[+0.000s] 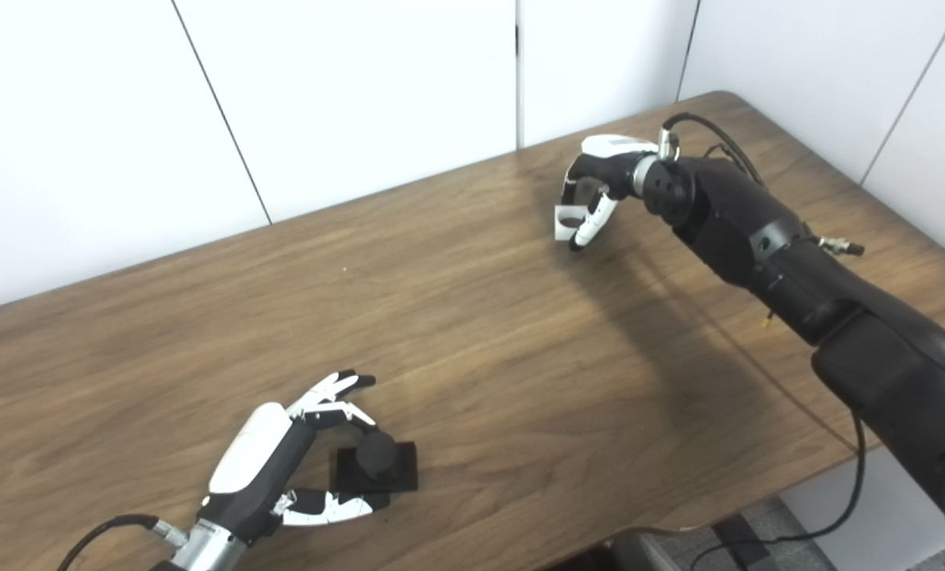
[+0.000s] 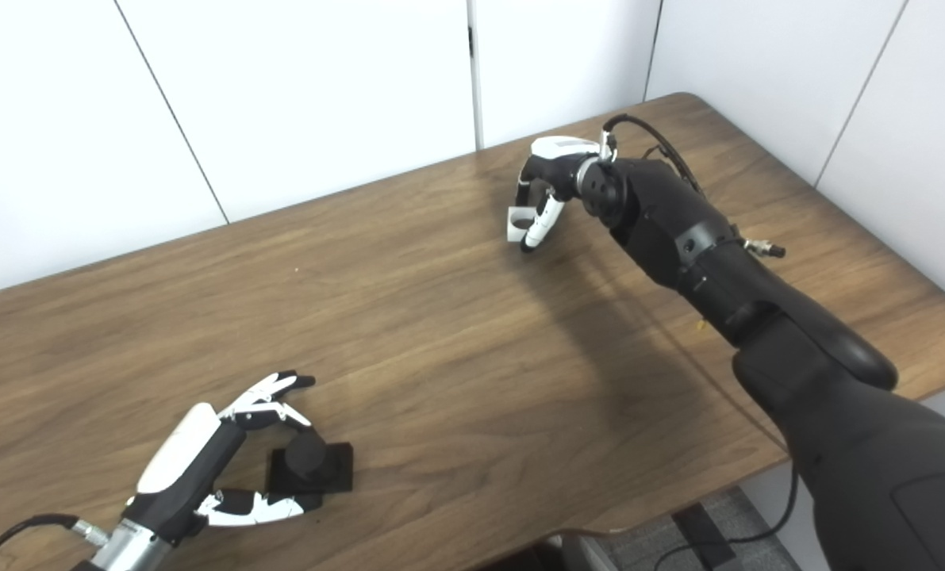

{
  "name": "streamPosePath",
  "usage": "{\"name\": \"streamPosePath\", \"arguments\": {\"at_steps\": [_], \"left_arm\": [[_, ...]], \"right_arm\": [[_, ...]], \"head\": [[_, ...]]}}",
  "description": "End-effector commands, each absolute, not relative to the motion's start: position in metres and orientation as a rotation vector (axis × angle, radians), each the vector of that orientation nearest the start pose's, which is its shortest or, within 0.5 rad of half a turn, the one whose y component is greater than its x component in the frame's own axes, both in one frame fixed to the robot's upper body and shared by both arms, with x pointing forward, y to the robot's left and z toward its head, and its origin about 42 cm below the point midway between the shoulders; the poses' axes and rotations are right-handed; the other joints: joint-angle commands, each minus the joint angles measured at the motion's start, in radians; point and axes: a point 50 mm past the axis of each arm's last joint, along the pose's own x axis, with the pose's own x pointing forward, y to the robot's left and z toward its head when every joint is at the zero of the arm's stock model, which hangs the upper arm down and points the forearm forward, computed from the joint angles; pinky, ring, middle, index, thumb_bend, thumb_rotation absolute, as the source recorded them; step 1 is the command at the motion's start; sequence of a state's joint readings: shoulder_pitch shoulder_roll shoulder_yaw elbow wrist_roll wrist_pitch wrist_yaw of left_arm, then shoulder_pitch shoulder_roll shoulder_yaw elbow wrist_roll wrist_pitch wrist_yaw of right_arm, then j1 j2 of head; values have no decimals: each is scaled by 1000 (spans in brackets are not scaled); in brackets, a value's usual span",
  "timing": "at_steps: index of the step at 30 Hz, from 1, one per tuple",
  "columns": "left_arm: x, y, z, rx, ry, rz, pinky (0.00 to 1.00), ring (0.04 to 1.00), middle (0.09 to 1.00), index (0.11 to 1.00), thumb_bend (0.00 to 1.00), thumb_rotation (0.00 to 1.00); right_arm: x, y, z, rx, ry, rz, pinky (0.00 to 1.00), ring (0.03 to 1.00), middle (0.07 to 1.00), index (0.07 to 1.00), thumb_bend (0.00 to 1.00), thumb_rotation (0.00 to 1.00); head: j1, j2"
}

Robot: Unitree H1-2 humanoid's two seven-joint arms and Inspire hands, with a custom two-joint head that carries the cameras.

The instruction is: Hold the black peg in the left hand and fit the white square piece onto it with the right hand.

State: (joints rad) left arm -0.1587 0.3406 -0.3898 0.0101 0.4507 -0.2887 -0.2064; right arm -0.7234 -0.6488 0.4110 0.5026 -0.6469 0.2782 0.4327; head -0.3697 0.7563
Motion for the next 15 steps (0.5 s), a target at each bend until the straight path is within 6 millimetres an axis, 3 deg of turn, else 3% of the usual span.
{"name": "streamPosePath", "arguments": {"at_steps": [1, 9, 10, 11, 15], "left_arm": [[300, 204, 114, 882, -289, -731, 860, 945, 892, 492, 522, 65], [298, 204, 113, 879, -286, -730, 860, 945, 890, 492, 522, 65], [298, 204, 113, 880, -286, -729, 865, 946, 892, 492, 522, 64], [298, 204, 114, 880, -285, -729, 867, 947, 893, 492, 522, 64], [298, 203, 114, 882, -285, -730, 863, 946, 892, 492, 522, 65]], "right_arm": [[474, -368, 216, -1418, 426, 291, 829, 922, 899, 707, 840, 199], [472, -369, 209, -1448, 394, 264, 814, 890, 847, 619, 756, 193], [472, -369, 209, -1459, 385, 261, 793, 874, 840, 544, 615, 169], [471, -369, 209, -1467, 378, 259, 782, 866, 834, 519, 567, 160], [471, -370, 207, -1480, 363, 238, 773, 853, 817, 492, 518, 148]], "head": [[-1, 0], [0, 2], [1, 3], [2, 4], [1, 5]]}}
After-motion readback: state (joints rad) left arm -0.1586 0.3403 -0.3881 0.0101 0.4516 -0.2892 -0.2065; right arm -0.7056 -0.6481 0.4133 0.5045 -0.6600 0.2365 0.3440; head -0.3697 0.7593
